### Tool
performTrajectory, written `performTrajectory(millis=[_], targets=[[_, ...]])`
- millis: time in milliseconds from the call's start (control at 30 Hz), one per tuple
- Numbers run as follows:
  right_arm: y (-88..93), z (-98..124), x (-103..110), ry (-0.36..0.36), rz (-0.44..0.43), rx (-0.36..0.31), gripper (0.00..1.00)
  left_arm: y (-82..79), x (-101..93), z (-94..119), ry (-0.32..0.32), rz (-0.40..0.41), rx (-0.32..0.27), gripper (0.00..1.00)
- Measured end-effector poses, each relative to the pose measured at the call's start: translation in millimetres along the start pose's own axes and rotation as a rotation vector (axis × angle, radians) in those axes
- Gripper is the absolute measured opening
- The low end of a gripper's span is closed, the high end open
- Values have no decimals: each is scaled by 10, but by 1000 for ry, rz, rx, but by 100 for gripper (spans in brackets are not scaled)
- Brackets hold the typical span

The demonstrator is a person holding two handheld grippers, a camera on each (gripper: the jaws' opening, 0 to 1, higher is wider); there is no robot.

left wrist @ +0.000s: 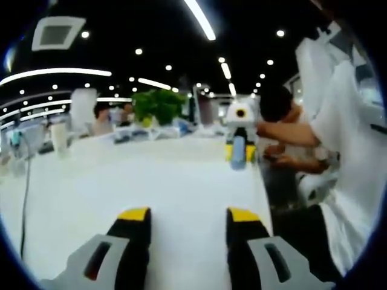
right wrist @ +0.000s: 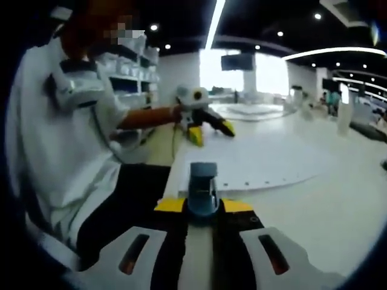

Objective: Pick up the paper insert the paper into the punch align the paper edges press the punch to punch holes

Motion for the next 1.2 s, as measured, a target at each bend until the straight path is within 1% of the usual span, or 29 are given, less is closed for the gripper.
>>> performTrajectory(millis=[67, 133, 267, 367, 467, 567, 600, 667, 733, 900, 1067, 1133, 1200], targets=[[3, 9, 14, 1, 9, -2, 24, -7, -6, 2, 0, -12, -4, 50], [14, 19, 21, 7, -4, 0, 29, -9, -8, 5, 0, -16, -5, 51], [22, 67, 23, 29, -18, -11, 30, -32, -16, 17, 7, -8, -18, 52], [22, 104, 33, 47, -30, -25, 31, -91, -22, 53, 24, 19, -55, 53], [5, 155, 48, 72, -67, -56, 31, -160, -36, 95, 41, 18, -95, 53], [-7, 186, 87, 97, -87, -59, 31, -268, -41, 135, 65, 89, -146, 53], [-14, 192, 113, 109, -90, -59, 31, -285, -46, 143, 65, 86, -150, 53], [-17, 223, 160, 135, -99, -66, 31, -335, -117, 142, 70, 65, -152, 53], [-10, 256, 184, 157, -111, -79, 31, -409, -235, 106, 89, 26, -146, 53], [-24, 278, 256, 210, -136, -107, 31, -548, -434, -40, 124, -22, -133, 54], [-54, 309, 300, 245, -135, -107, 32, -591, -545, -239, 147, -40, -120, 53], [-48, 344, 277, 280, -136, -96, 32, -594, -595, -324, 155, -45, -106, 53], [-91, 384, 269, 319, -135, -112, 32, -609, -661, -408, 161, -61, -94, 52]])
Point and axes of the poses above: the point that each gripper's makers call its tool centre point, and the gripper's own axes: z roughly backward along the fingers, x roughly to its left, y roughly out of its underside, the point moved 3 cm from there along z, roughly backward along the fingers, and after that the axes turned 11 degrees about x, right-handed, at the moved point
